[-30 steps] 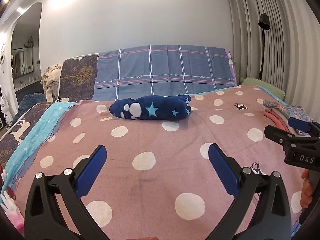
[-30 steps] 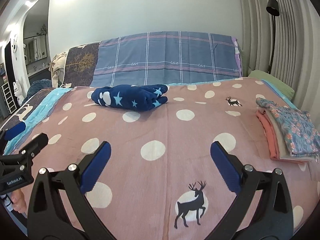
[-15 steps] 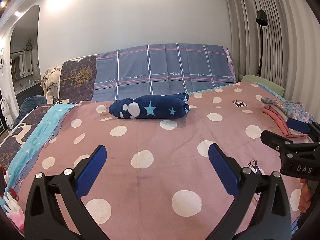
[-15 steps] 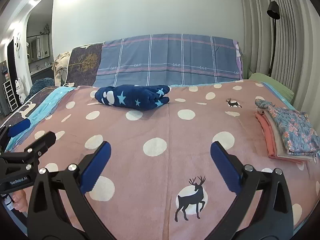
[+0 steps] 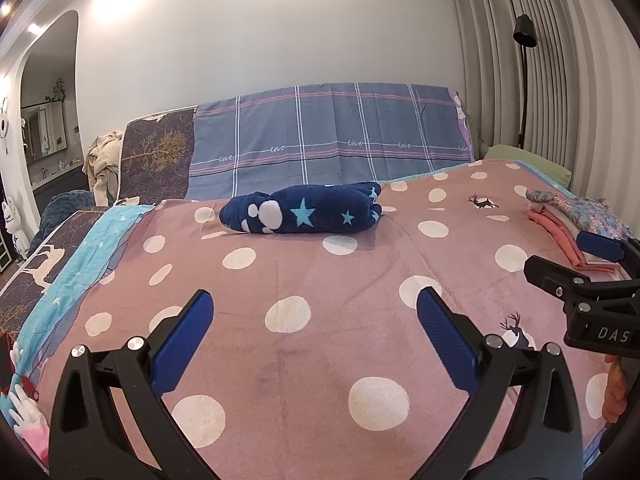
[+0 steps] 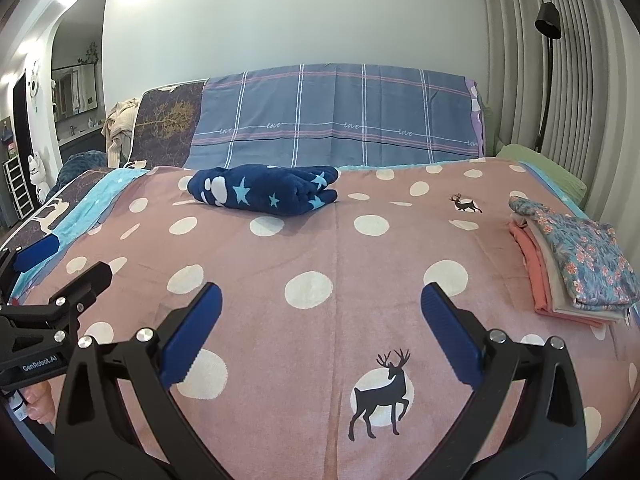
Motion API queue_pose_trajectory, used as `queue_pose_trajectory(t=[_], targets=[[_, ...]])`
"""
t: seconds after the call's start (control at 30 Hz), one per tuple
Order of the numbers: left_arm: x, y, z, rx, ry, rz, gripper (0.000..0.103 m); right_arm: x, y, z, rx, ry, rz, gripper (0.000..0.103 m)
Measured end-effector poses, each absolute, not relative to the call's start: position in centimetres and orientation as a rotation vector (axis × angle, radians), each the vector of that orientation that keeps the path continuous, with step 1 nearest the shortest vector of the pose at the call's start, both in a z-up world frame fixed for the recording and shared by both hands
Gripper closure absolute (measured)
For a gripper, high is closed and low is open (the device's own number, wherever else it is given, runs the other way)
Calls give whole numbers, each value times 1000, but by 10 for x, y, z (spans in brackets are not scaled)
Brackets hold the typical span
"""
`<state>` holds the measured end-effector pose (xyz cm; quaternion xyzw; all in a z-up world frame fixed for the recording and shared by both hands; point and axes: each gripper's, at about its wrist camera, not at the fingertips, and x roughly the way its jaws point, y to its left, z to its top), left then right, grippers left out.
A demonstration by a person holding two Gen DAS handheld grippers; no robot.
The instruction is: Fold small clothes
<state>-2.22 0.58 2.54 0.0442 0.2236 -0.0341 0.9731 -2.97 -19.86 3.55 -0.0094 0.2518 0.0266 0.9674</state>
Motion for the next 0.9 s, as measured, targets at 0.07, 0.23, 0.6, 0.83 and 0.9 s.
queue_pose_trajectory(t=[0.07, 0.23, 0.6, 0.83, 0.9], targets=[[-22, 7, 24, 88, 455, -68, 1, -29, -198, 35, -20, 513, 55, 2], [-21, 9, 22, 87, 466, -76, 1, -27, -196, 32, -14, 522, 55, 2], [-18, 5, 16, 95, 489, -108, 1, -27, -196, 28, -17, 533, 35, 2], [-19, 2, 14, 106, 494, -116, 1, -27, -195, 26, -16, 540, 32, 2], [-19, 2, 14, 105, 493, -116, 1, -27, -194, 26, -20, 540, 32, 2]])
